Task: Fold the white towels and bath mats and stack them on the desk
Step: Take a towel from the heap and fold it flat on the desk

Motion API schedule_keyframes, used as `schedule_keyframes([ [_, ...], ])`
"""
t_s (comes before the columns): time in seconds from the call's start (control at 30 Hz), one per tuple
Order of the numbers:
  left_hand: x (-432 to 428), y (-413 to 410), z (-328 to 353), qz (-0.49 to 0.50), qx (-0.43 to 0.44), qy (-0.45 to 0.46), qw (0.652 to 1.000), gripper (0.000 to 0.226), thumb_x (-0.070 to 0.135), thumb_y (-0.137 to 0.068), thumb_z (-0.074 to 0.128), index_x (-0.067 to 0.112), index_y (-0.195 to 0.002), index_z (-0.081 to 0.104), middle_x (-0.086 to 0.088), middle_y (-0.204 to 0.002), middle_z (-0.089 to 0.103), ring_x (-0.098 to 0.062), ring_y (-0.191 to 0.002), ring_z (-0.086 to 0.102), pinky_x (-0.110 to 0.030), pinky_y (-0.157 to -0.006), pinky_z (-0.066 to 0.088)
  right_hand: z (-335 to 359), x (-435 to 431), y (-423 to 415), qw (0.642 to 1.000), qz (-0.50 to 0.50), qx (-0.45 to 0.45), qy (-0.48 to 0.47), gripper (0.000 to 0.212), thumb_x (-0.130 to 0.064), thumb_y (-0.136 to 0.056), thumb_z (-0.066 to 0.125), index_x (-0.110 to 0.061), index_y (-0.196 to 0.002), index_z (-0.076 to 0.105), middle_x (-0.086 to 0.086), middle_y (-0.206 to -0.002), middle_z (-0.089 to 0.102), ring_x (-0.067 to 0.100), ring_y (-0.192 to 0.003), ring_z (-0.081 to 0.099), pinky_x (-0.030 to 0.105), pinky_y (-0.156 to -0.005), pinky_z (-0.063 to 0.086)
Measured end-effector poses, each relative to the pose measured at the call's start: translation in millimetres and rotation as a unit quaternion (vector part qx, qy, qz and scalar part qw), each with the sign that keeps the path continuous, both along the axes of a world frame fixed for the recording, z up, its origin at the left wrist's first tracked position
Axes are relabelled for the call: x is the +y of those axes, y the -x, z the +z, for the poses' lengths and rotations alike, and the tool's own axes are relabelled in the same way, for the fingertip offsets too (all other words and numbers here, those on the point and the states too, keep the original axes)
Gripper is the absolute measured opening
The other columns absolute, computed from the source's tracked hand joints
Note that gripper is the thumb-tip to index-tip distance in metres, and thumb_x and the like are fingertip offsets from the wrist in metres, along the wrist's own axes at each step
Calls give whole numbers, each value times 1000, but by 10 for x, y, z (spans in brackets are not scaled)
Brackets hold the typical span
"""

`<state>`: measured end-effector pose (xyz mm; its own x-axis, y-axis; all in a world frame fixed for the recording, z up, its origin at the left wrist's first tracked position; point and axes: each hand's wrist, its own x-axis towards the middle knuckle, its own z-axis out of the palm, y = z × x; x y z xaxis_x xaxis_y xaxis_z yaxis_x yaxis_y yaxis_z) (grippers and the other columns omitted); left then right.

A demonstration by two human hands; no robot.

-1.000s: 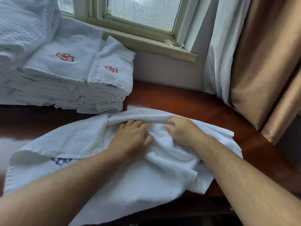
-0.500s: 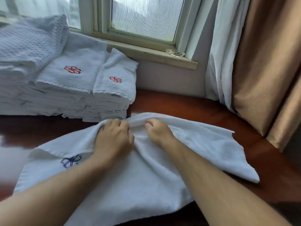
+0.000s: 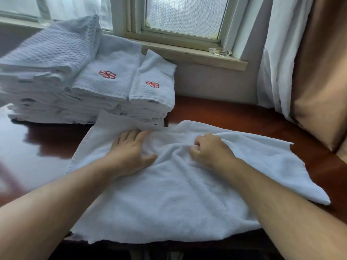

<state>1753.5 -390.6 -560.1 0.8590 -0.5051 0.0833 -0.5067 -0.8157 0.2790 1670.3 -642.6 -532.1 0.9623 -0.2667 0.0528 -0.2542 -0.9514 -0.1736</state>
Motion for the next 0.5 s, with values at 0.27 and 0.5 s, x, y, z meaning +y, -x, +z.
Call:
schedule_keyframes([
  [0.27, 418, -73, 249, 8, 129, -135, 982, 138, 99, -40, 46, 35, -158, 13, 1, -168, 8, -28, -154, 6, -47, -124, 12, 12, 400, -90, 993, 106, 40, -15, 36, -58, -93, 52, -26, -107, 58, -8, -99, 49, 17, -91, 53, 32, -75, 38],
  [0.5, -455, 492, 242, -84, -35, 11, 996, 54, 56, -100, 35, 29, -147, 42, -3, -153, 41, -27, -140, 31, -40, -115, 24, 107, -37, 179, 992, 20, -109, -58, 27, -24, -94, 55, -19, -113, 73, 1, -122, 69, 23, -117, 60, 30, -95, 44],
])
